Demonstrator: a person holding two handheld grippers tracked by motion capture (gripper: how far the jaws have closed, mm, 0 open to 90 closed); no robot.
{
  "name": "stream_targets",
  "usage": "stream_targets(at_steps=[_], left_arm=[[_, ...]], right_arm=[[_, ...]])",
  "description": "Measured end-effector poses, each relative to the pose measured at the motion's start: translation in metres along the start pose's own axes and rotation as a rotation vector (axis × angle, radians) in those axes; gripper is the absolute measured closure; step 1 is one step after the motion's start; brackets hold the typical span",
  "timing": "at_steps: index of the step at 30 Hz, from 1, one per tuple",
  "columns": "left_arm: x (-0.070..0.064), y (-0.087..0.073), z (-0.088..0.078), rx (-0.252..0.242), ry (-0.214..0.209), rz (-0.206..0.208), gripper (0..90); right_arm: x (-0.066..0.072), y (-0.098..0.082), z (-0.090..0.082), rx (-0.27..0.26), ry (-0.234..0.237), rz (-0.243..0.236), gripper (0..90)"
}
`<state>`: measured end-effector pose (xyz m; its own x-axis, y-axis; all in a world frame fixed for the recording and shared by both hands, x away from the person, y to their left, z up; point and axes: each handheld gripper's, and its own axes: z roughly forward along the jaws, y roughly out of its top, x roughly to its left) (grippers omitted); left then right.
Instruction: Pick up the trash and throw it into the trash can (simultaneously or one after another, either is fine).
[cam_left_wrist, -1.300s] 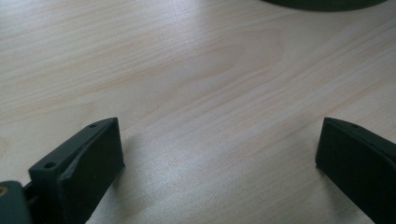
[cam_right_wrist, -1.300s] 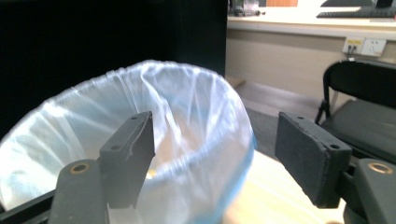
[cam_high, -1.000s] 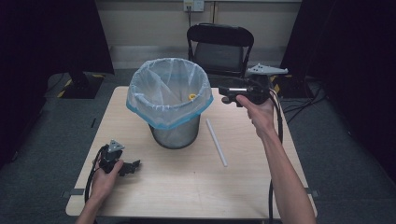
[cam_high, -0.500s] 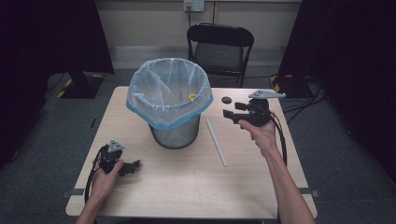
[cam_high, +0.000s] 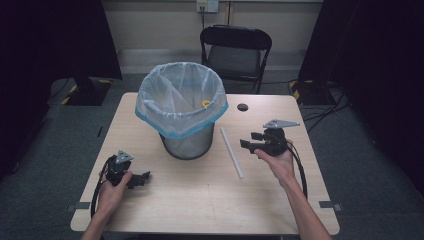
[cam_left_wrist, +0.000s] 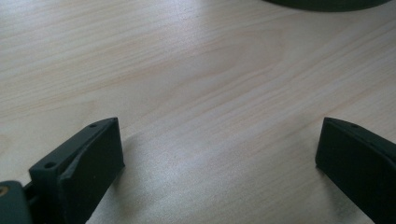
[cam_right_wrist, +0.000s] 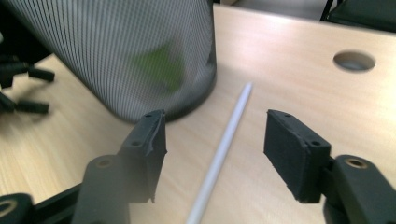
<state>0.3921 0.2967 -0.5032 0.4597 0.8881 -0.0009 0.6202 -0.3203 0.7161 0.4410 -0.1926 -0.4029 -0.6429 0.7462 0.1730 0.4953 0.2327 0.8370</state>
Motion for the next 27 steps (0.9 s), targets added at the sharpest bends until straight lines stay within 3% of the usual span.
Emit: stream_targets(at_steps=[8,12,14,27], left_arm=[[0.0,0.0,0.0,0.0,0.0,0.0,0.3],[0.0,0.0,0.0,0.0,-0.001,0.0,0.3],[0.0,0.0,0.0,0.0,0.0,0.0,0.3],[0.0,0.0,0.0,0.0,-0.003,0.002,0.1]], right_arm=[[0.003,-0.035,0.008,0.061,0.0,0.004,43.2],[0.005,-0.057,0.019,0.077,0.003,0.036,45.3],[0.006,-0.065,0.026,0.098,-0.01,0.025,45.6],[0.01,-0.077,0.048,0.182,-0.087,-0.015,54.0]])
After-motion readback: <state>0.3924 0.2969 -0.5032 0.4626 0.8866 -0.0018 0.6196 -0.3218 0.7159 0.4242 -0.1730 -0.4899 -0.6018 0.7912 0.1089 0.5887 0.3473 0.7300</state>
